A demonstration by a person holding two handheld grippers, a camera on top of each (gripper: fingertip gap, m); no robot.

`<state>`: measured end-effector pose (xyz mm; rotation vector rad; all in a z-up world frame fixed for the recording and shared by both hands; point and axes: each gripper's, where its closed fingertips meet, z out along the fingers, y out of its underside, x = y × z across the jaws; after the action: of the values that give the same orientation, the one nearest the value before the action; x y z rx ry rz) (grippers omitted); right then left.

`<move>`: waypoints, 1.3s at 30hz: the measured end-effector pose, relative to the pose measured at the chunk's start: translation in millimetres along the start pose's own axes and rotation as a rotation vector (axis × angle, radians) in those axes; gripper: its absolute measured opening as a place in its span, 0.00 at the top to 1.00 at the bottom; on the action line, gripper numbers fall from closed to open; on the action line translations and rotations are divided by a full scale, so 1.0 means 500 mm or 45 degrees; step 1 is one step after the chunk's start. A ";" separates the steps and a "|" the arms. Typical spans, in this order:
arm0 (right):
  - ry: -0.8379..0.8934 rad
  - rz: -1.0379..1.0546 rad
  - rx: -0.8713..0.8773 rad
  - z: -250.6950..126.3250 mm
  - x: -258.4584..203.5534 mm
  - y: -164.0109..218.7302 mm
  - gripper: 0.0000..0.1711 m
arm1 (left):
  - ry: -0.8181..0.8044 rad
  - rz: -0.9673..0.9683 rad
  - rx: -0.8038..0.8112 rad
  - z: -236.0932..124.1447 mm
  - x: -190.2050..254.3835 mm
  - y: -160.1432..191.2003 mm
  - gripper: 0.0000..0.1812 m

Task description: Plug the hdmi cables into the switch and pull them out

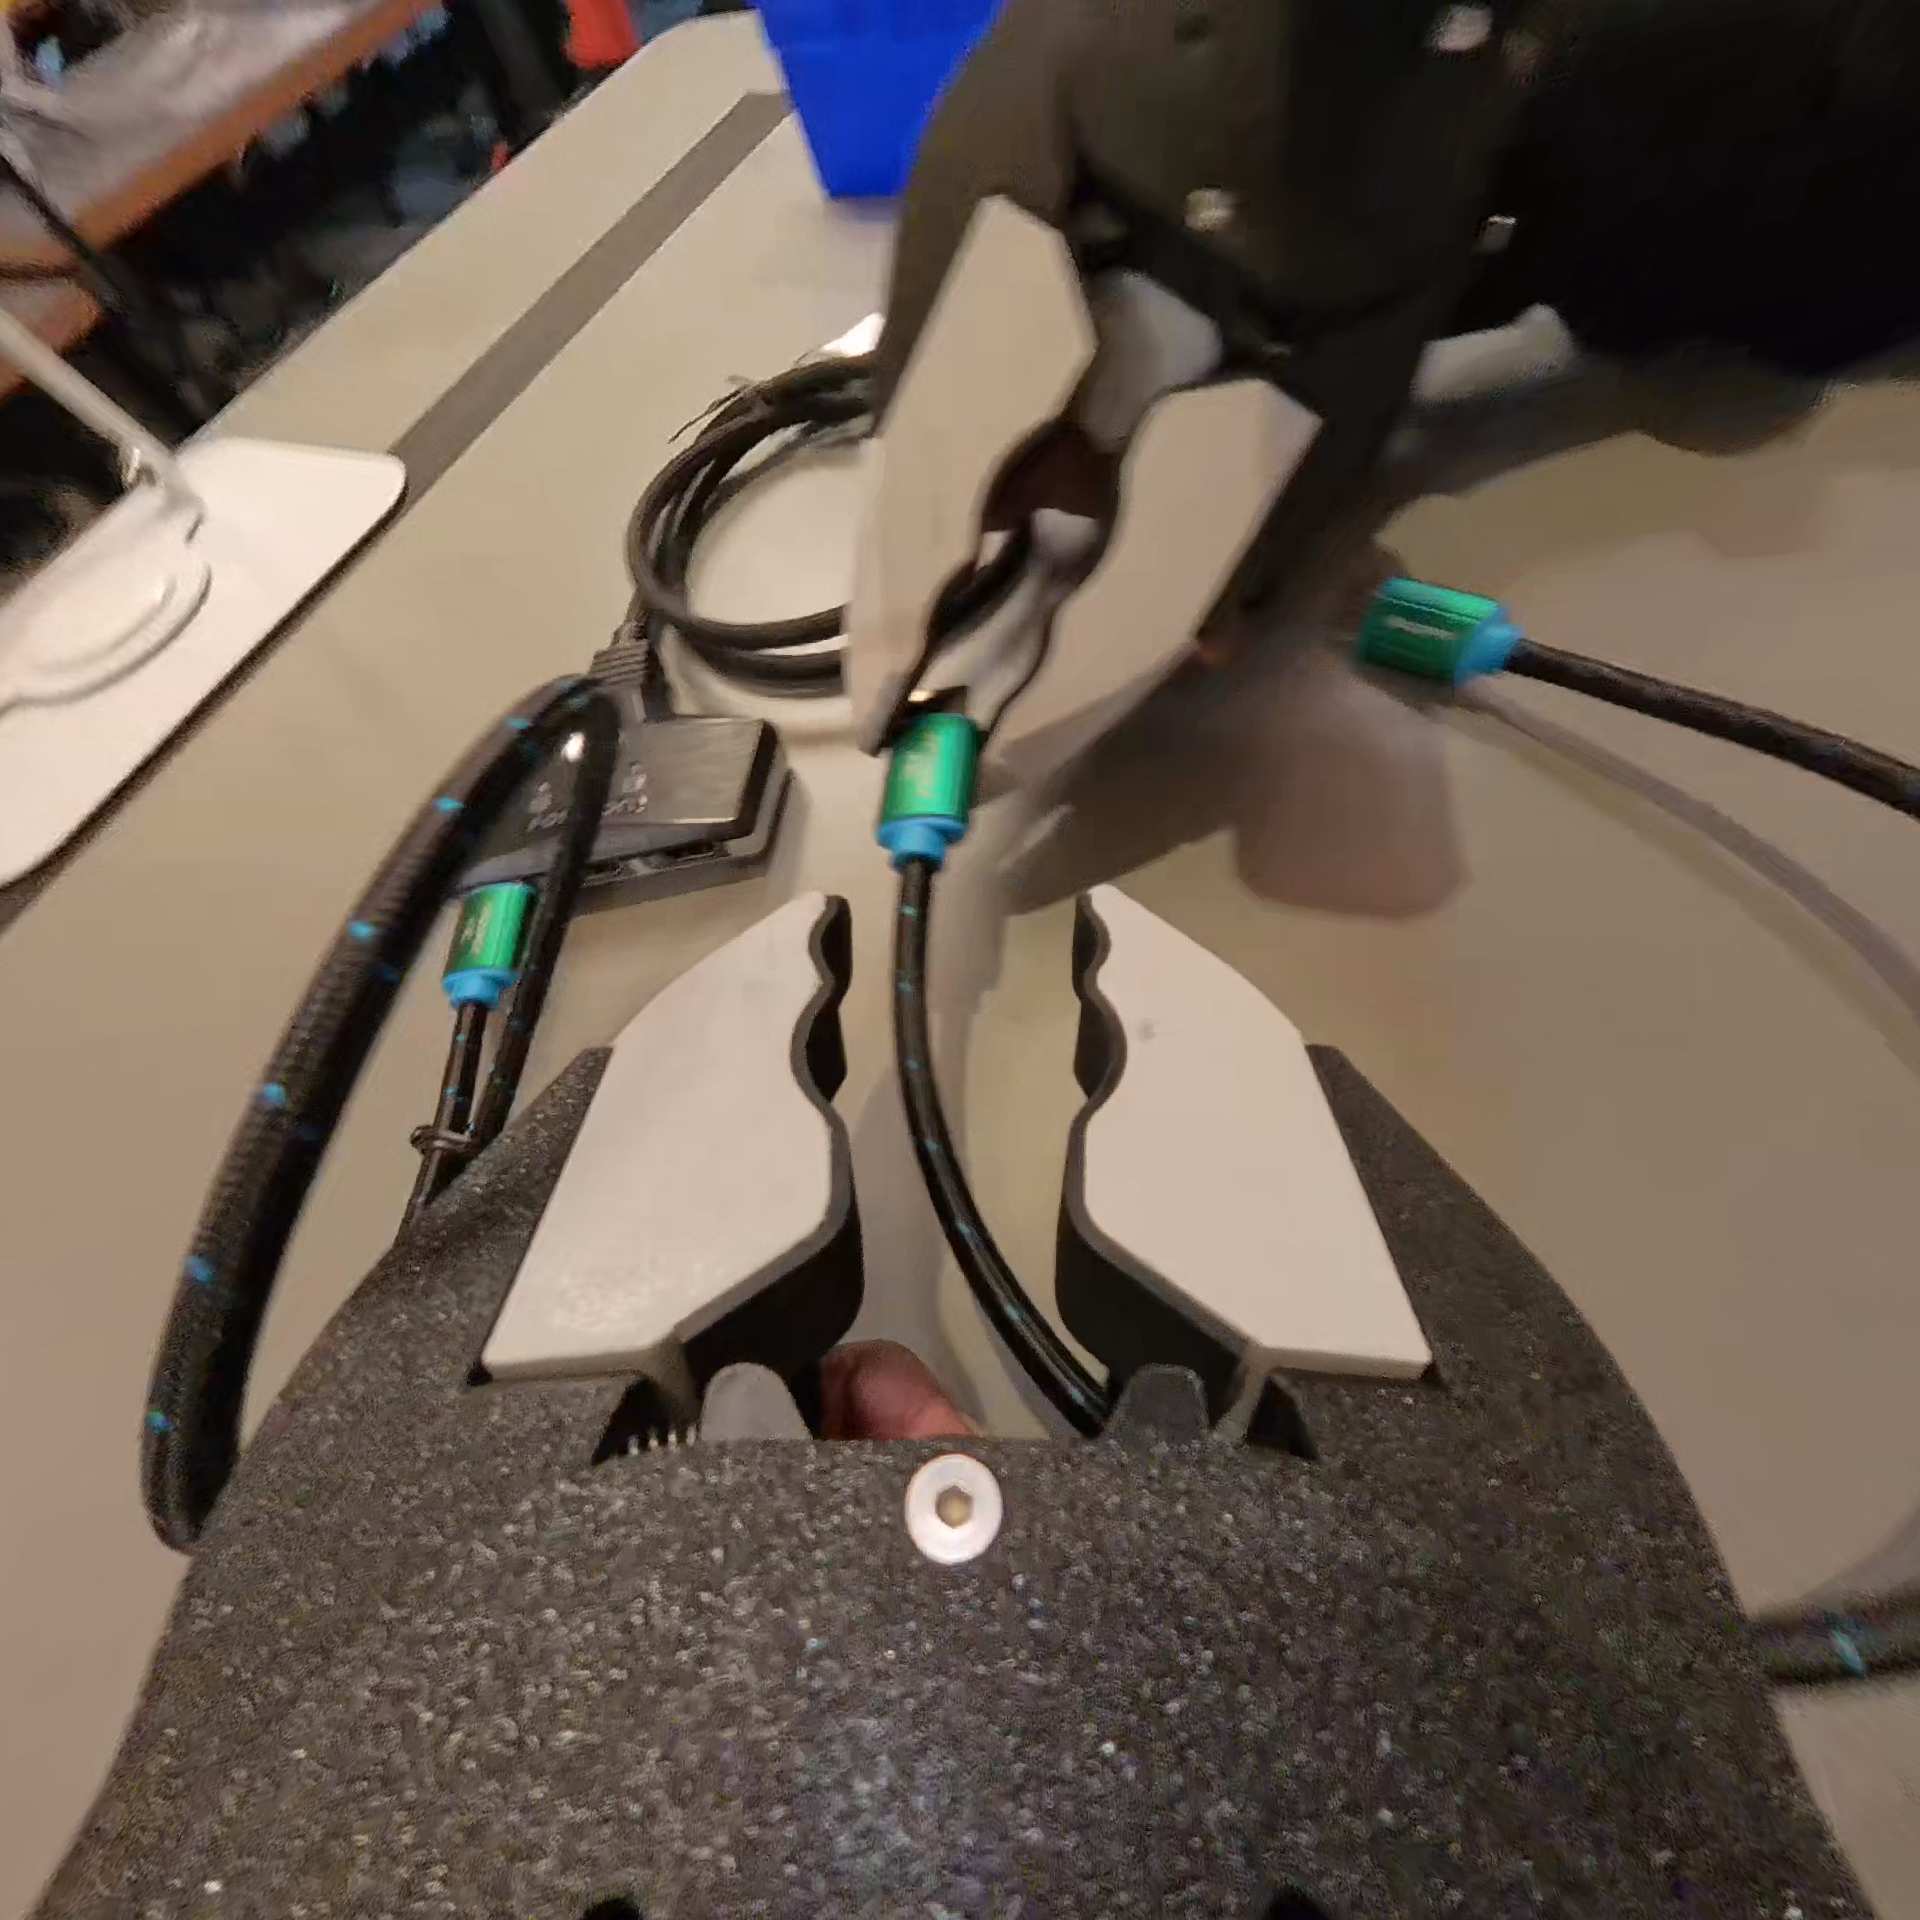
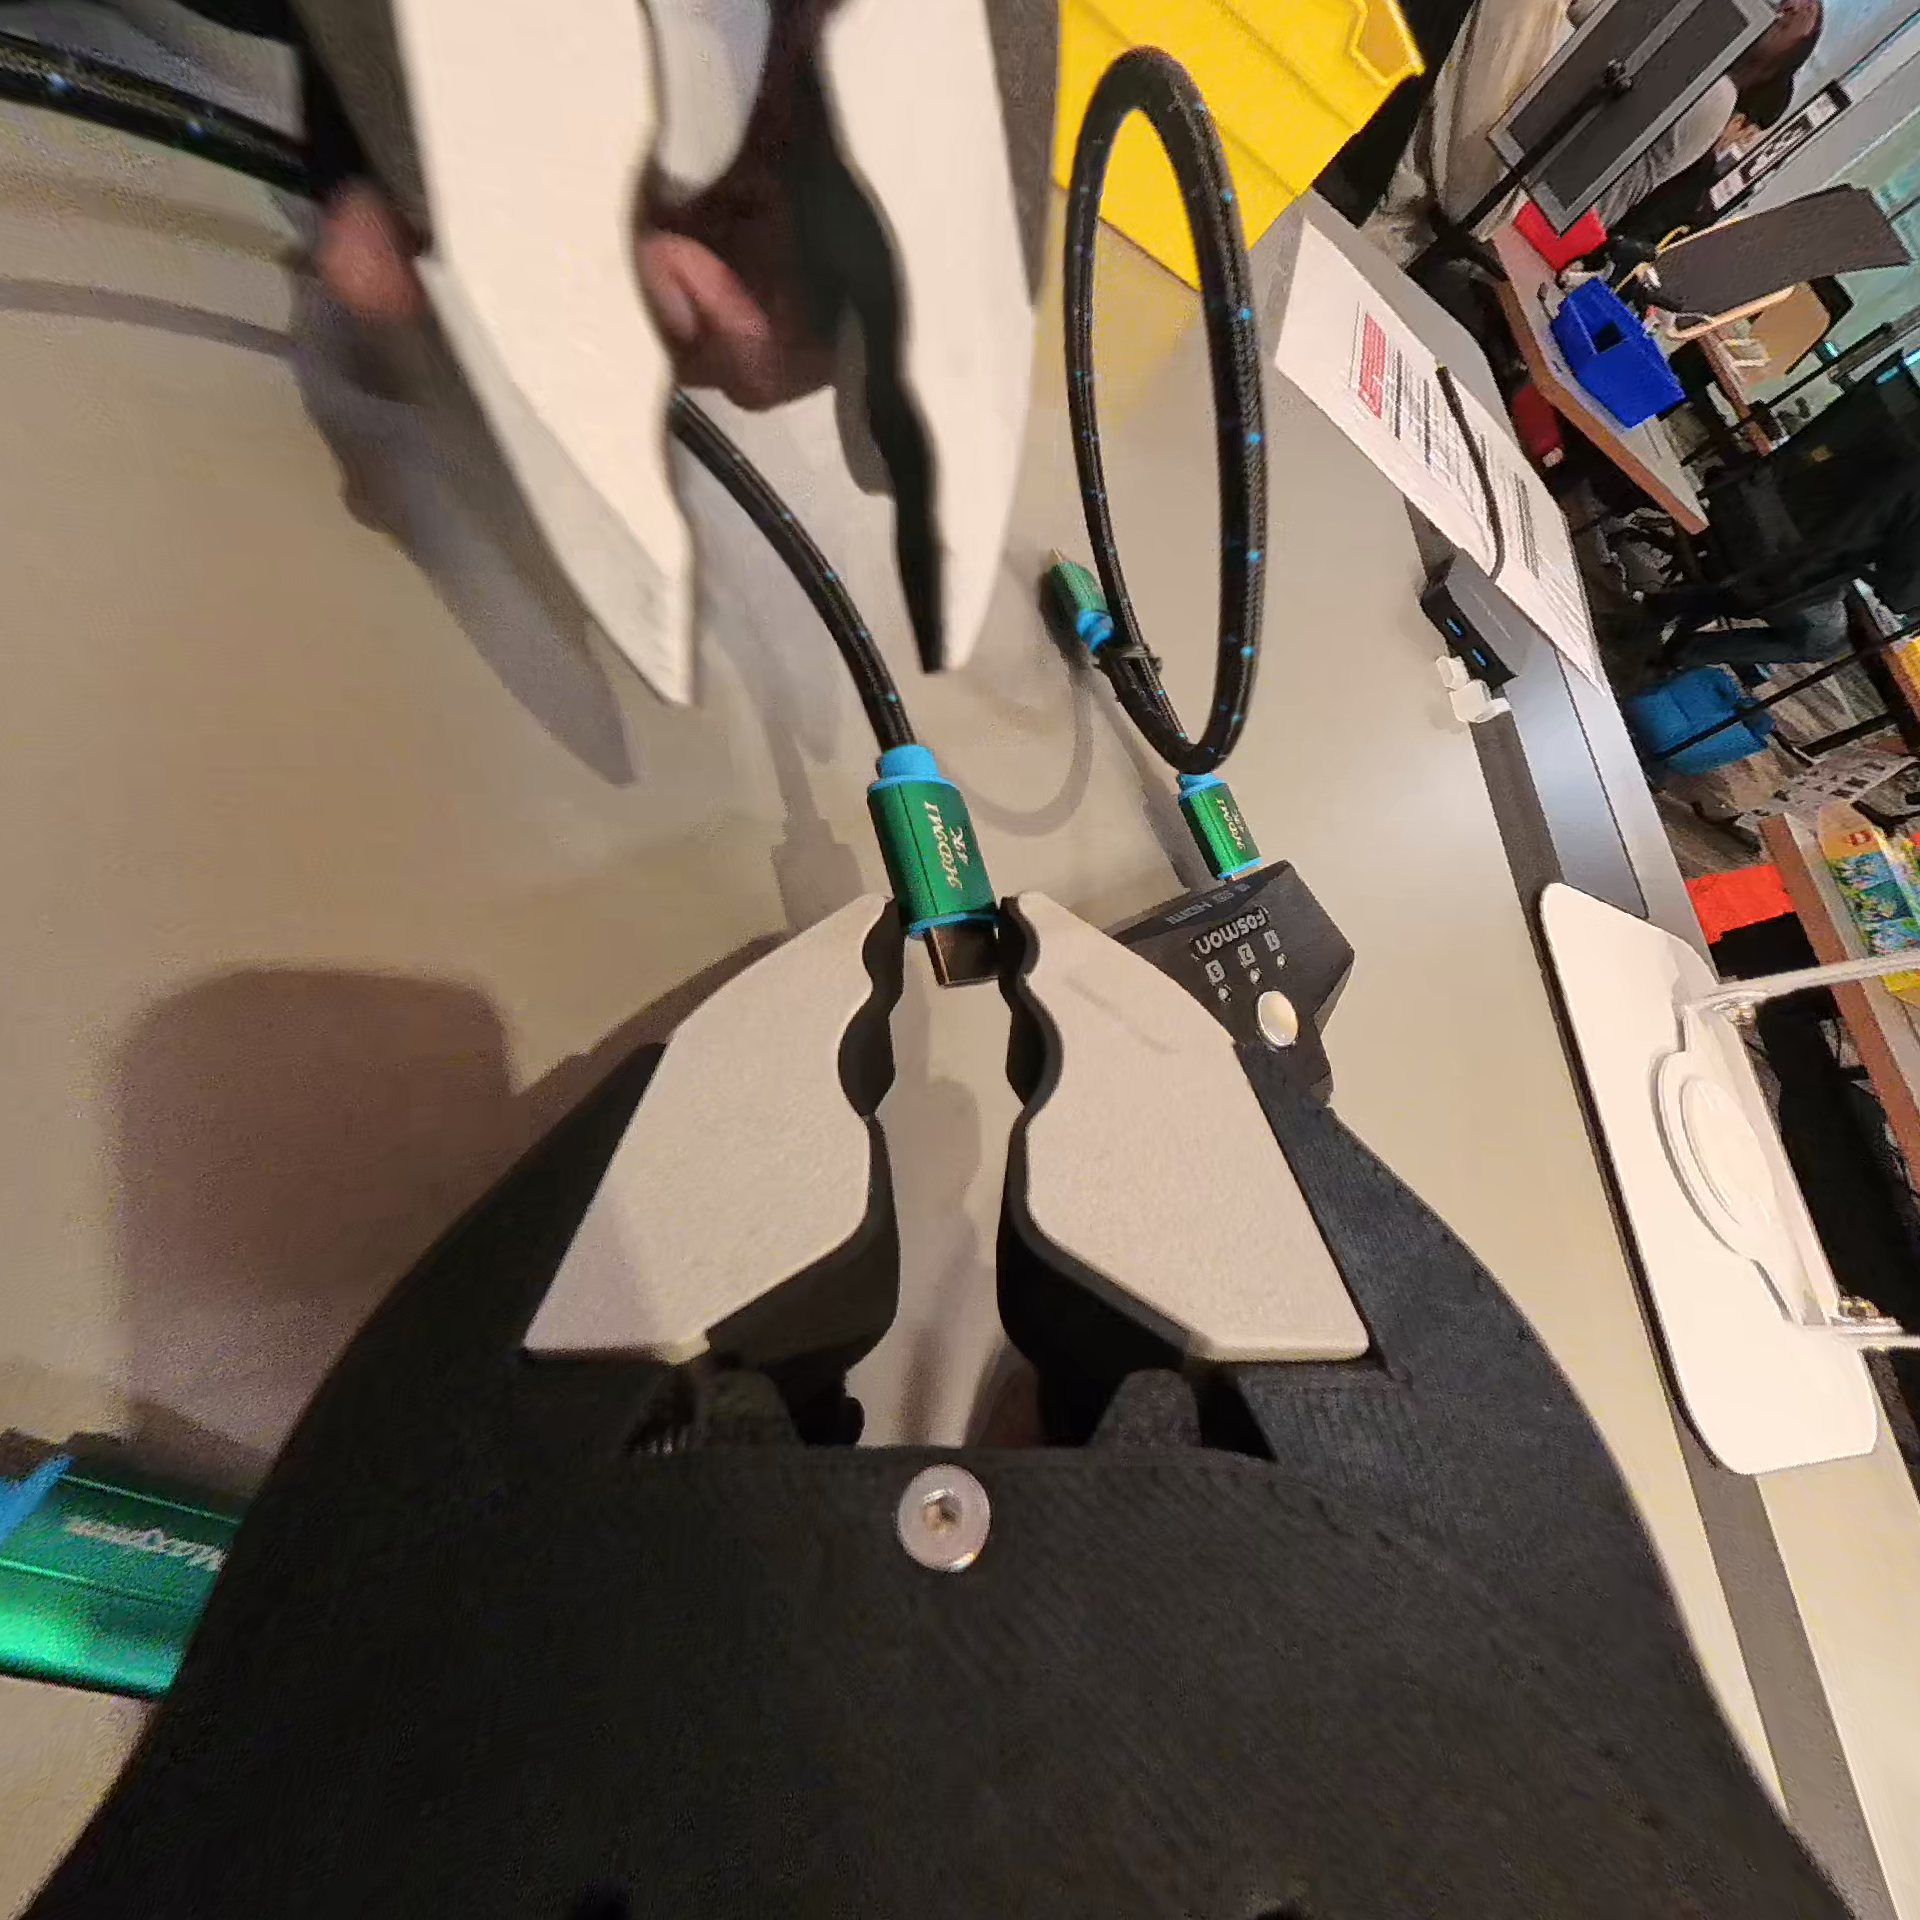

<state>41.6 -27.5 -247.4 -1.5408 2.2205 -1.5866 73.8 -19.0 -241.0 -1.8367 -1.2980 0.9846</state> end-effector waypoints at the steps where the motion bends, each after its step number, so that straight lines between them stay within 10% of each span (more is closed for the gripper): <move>1: 0.001 -0.002 0.005 -0.003 0.001 0.000 0.90 | 0.024 0.045 0.026 -0.011 0.015 -0.004 0.77; 10: 0.083 -0.127 0.128 -0.019 0.004 -0.032 0.90 | 0.016 -0.336 0.303 -0.145 -0.028 -0.129 0.78; 20: 0.228 -0.291 0.299 -0.046 -0.001 -0.097 0.90 | 0.403 -0.931 0.191 -0.083 -0.006 -0.094 0.77; 39: 0.053 -0.119 0.261 -0.087 -0.002 -0.071 0.88 | 0.496 -0.995 0.174 -0.062 0.032 -0.089 0.93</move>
<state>44.9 4.3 -201.1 -1.5878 1.9571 -1.8225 84.5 5.4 -191.3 -1.1595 -1.4632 0.2663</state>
